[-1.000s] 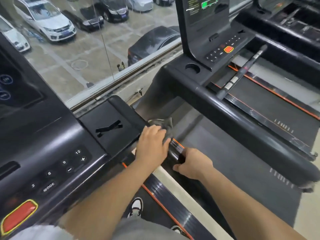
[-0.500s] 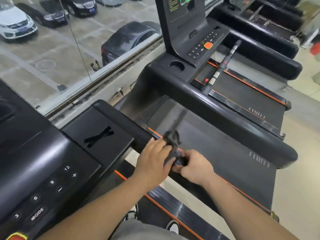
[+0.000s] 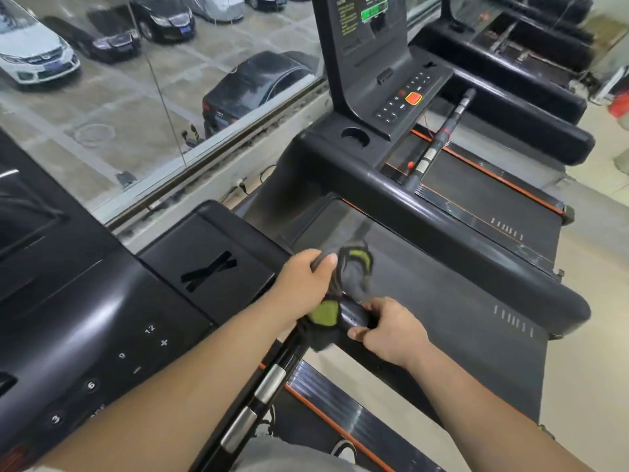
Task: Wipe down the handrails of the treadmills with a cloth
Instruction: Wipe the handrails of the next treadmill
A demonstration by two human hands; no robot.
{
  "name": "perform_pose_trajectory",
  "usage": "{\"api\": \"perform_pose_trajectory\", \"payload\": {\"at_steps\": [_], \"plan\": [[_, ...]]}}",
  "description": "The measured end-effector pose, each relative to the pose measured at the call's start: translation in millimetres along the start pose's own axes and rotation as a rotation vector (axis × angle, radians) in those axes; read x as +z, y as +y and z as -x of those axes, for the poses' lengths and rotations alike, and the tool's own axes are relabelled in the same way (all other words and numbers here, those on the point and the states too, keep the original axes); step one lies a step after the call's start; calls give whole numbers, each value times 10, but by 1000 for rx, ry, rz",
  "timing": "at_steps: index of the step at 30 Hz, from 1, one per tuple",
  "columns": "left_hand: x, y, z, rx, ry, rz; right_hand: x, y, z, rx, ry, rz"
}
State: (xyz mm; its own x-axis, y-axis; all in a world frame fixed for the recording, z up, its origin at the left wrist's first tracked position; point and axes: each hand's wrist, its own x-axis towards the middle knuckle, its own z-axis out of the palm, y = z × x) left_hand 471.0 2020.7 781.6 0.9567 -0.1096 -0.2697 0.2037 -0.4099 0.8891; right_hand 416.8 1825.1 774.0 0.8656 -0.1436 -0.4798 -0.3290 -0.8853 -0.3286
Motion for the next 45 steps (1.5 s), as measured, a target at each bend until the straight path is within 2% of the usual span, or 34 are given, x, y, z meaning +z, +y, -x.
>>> {"api": "perform_pose_trajectory", "payload": {"at_steps": [1,2,3,5,6,9,12,14,16,18,22,24,27,29,30,32,35,37,38,41,43,45], "plan": [[-41,33,-2,-16,-6,132,1,-5,0,4,-1,-6],[-77,61,8,7,-3,120,0,-7,1,10,-2,-11],[-90,32,16,88,31,-59,-3,-6,1,17,-3,-13],[-28,-141,50,253,210,-552,8,4,-7,22,-7,-10],[34,-220,78,313,285,-699,3,-1,-9,24,-10,-3],[328,-299,163,365,374,-756,-8,-14,-18,19,-22,24],[626,-244,215,409,359,-825,-18,-26,-8,-5,-17,45],[646,-232,171,535,224,-883,-24,-20,4,-18,-7,57],[440,-276,-6,639,113,-931,-32,-23,19,-8,-26,58],[100,-330,-213,580,146,-976,-27,-30,17,10,-41,54],[-142,-339,-324,298,481,-961,1,-16,-23,22,-50,42],[184,-274,-149,244,528,-865,-28,-28,-12,35,-55,40],[760,-362,217,460,369,-713,-60,-24,8,11,-34,57],[772,-454,244,620,208,-690,-64,-24,12,-14,-23,68],[646,-476,144,656,186,-714,-56,-15,11,-19,-32,59],[313,-459,-80,606,247,-820,-61,-24,13,-6,-39,40],[-52,-393,-258,350,446,-842,-30,-6,39,-35,-17,40],[86,-336,-129,230,510,-797,11,30,109,-70,20,35],[234,-316,-18,227,499,-771,31,59,145,-84,42,26],[626,-376,317,453,303,-740,13,201,262,-104,98,-1],[565,-470,282,645,175,-785,-56,368,303,-83,77,67],[324,-477,75,637,171,-853,-151,563,322,-25,11,157]]}}
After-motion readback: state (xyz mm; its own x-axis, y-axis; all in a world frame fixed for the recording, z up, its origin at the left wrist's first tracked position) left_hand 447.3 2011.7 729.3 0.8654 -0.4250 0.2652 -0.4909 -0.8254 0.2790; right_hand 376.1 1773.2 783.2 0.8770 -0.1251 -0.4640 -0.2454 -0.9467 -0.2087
